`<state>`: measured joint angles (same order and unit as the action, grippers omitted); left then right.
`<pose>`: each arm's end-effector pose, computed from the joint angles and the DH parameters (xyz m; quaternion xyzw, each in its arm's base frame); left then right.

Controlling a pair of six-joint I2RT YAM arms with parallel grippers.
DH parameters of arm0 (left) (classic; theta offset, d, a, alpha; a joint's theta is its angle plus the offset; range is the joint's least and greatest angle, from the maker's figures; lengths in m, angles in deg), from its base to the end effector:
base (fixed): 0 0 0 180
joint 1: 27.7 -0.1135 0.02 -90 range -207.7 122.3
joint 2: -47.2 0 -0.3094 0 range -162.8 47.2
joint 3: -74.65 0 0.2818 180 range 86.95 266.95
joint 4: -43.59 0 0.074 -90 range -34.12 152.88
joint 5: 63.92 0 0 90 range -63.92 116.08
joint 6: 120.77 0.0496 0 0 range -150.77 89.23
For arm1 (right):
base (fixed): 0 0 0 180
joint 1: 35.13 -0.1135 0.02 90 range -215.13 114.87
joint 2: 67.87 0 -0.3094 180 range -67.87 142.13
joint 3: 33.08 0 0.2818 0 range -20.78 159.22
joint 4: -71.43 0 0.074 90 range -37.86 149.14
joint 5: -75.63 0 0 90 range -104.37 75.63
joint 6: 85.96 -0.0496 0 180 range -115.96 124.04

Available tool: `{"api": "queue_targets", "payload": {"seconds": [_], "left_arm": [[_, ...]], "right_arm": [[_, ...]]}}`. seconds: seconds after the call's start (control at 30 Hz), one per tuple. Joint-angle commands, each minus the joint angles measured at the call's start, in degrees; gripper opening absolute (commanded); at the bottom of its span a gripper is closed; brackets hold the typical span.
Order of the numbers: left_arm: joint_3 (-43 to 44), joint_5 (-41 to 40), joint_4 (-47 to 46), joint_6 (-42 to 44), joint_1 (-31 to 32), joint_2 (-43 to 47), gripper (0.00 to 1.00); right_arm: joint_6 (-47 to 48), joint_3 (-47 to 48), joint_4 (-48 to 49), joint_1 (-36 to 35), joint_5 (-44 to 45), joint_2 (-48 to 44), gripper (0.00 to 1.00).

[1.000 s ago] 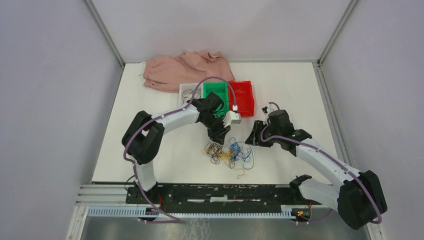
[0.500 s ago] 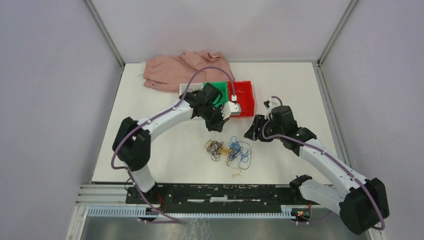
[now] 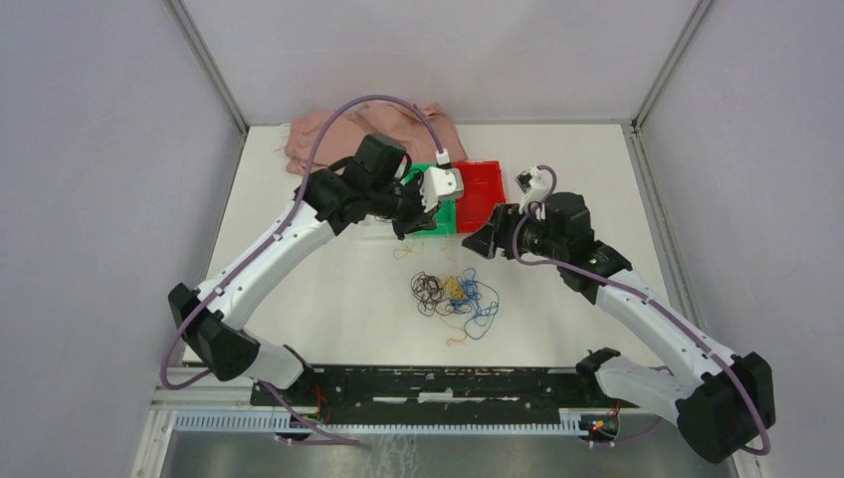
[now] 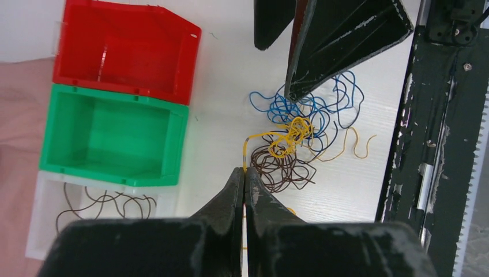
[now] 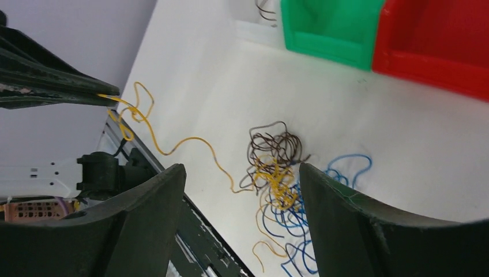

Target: Untangle the cables

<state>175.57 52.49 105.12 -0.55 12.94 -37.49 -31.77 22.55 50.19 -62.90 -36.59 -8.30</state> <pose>0.2476 -0.2416 0.4162 0.5928 0.6833 -0.2440 0.3495 0.2151 0.1345 0.3099 -0.0449 0.8336 0.4153 0.3613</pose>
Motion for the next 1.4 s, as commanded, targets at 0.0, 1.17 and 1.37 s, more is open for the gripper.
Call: {"api": "queue_targets", "payload": {"seconds": [0.0, 1.17, 1.37], "left_arm": [[3.5, -1.4, -4.5, -4.0, 0.2, 5.2, 0.03], [20.8, 6.9, -7.8, -12.5, 0.2, 11.6, 0.03], [21.7, 3.2, -15.4, -12.9, 0.2, 13.2, 0.03]], "right_arm": [[0.3, 4.3, 8.4, -1.7, -4.2, 0.8, 0.79], [0.8, 10.5, 19.2, -13.8, 7.3, 21.0, 0.66], [-0.1, 7.7, 20.3, -14.8, 8.9, 22.5, 0.63]]}}
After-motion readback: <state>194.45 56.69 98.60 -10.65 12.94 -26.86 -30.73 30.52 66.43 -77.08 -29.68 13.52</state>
